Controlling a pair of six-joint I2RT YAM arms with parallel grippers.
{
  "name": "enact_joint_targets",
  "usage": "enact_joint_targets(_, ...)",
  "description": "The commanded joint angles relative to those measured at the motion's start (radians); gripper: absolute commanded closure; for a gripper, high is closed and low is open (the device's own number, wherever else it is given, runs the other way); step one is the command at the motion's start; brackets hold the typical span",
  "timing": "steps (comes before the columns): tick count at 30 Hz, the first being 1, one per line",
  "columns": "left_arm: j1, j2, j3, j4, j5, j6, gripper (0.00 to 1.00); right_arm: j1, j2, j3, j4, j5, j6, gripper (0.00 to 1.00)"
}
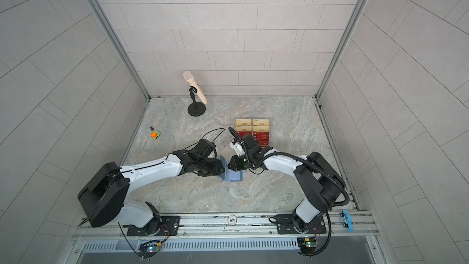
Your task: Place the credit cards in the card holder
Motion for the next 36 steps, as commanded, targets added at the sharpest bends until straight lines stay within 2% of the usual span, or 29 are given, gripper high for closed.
enact_joint_targets(1, 0.001, -0.036, 0.035, -0.147, -0.126, 0.060, 0.50, 0.010, 0.023, 0.010, 0.016, 0.018, -0.009, 0.83)
enact_joint_targets(5, 0.000, -0.094, 0.023, -0.207, -0.218, 0.057, 0.65, 0.012, 0.023, -0.001, -0.002, 0.042, -0.020, 0.84)
enact_joint_targets(8, -0.006, -0.125, 0.046, -0.243, -0.231, 0.068, 0.69, 0.032, 0.023, 0.012, -0.014, 0.049, -0.029, 0.85)
enact_joint_targets(10, -0.006, -0.099, 0.075, -0.263, -0.217, 0.093, 0.73, 0.047, 0.042, 0.028, -0.010, 0.052, -0.026, 0.84)
enact_joint_targets(14, -0.010, -0.042, 0.108, -0.272, -0.217, 0.111, 0.91, 0.049, 0.082, 0.056, -0.009, 0.043, -0.033, 0.85)
enact_joint_targets(20, -0.001, -0.177, 0.140, -0.257, -0.267, 0.094, 0.91, 0.059, 0.112, 0.127, -0.010, 0.037, -0.043, 0.85)
enact_joint_targets(24, 0.019, -0.235, 0.124, -0.182, -0.178, 0.090, 0.87, 0.070, 0.174, 0.180, -0.010, 0.017, -0.047, 0.85)
enact_joint_targets(28, 0.024, -0.187, 0.076, -0.062, -0.058, 0.067, 0.87, 0.070, 0.237, 0.198, 0.028, -0.029, -0.026, 0.84)
enact_joint_targets(31, 0.027, -0.149, 0.054, 0.011, -0.044, 0.049, 0.88, 0.042, 0.256, 0.190, 0.063, -0.072, 0.015, 0.84)
enact_joint_targets(36, 0.036, -0.043, 0.016, 0.107, -0.009, 0.044, 0.89, 0.005, 0.166, 0.177, 0.014, -0.082, -0.007, 0.83)
